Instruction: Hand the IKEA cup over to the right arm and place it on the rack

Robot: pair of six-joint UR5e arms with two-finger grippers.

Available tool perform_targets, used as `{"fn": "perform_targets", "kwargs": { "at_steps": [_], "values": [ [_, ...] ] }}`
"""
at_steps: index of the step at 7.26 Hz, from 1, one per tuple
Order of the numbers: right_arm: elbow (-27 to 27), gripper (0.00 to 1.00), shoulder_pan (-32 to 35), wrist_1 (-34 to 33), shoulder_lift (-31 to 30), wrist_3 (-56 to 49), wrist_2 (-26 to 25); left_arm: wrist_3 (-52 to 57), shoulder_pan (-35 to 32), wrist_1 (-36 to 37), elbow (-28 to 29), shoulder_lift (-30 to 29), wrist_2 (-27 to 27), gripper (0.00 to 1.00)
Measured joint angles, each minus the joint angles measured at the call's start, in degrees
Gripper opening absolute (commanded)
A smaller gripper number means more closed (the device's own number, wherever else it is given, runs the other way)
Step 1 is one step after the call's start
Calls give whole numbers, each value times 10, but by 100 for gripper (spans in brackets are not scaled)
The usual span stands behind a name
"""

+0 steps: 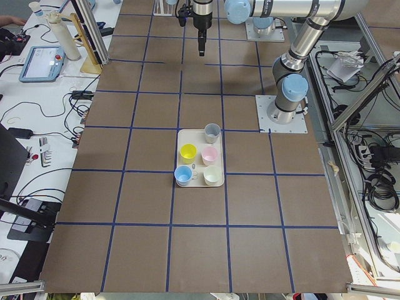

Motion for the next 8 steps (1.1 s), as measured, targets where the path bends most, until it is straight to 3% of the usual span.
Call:
{"fn": "perform_targets", "kwargs": {
  "at_steps": [3, 8],
  "values": [
    [-3, 100, 48, 72, -72, 30, 0, 0, 0, -1, -1, 2, 0, 100],
    [-13, 100, 197, 257, -190, 167, -5, 0, 3, 0, -2, 6, 0, 100]
  ]
}}
